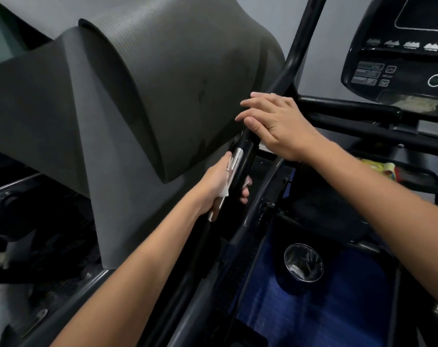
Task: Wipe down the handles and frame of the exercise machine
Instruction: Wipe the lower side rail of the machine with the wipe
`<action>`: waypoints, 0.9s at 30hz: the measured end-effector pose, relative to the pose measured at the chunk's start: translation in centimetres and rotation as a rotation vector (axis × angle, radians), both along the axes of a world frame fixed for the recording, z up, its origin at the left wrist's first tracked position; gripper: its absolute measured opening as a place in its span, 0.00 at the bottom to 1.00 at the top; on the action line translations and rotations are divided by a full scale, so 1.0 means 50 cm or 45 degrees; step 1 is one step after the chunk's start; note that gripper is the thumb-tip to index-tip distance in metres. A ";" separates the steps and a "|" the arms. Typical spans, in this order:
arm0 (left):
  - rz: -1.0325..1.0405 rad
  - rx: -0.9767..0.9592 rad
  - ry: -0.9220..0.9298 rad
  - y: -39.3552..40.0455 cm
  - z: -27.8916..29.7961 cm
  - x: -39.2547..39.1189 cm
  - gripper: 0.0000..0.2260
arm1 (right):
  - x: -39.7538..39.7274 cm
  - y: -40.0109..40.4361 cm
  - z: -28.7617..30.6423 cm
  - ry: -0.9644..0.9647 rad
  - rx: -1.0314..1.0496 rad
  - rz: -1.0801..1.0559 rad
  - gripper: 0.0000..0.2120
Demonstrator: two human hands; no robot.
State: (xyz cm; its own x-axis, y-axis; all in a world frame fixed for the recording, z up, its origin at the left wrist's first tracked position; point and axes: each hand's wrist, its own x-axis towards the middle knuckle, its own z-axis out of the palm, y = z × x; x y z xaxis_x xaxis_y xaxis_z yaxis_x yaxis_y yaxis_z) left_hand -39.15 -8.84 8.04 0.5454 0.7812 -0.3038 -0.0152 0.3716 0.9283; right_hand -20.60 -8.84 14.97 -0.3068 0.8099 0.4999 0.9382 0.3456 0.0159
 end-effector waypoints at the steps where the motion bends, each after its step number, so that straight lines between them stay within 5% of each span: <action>1: 0.024 0.036 0.051 -0.011 -0.013 -0.007 0.29 | -0.005 -0.001 -0.009 0.032 0.028 -0.008 0.18; 10: 0.384 0.602 0.686 -0.109 -0.060 -0.044 0.36 | -0.030 0.001 -0.044 0.250 0.143 -0.021 0.17; 16: 0.583 1.016 0.690 -0.073 0.028 0.053 0.24 | 0.005 0.005 -0.007 0.173 0.087 0.040 0.19; 21: 0.578 1.500 0.754 -0.087 -0.032 0.031 0.14 | 0.029 0.022 -0.007 0.174 0.091 0.046 0.21; 27: 0.534 1.550 1.134 -0.110 -0.086 -0.002 0.26 | 0.009 0.031 -0.033 0.509 0.124 0.093 0.19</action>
State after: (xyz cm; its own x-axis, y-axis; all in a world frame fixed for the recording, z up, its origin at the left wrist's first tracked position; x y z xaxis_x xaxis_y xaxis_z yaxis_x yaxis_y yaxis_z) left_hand -39.23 -14.36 3.74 0.2292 0.8320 0.5052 0.7755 -0.4698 0.4219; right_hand -20.15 -7.29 13.32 -0.1278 0.7365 0.6643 0.8500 0.4264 -0.3092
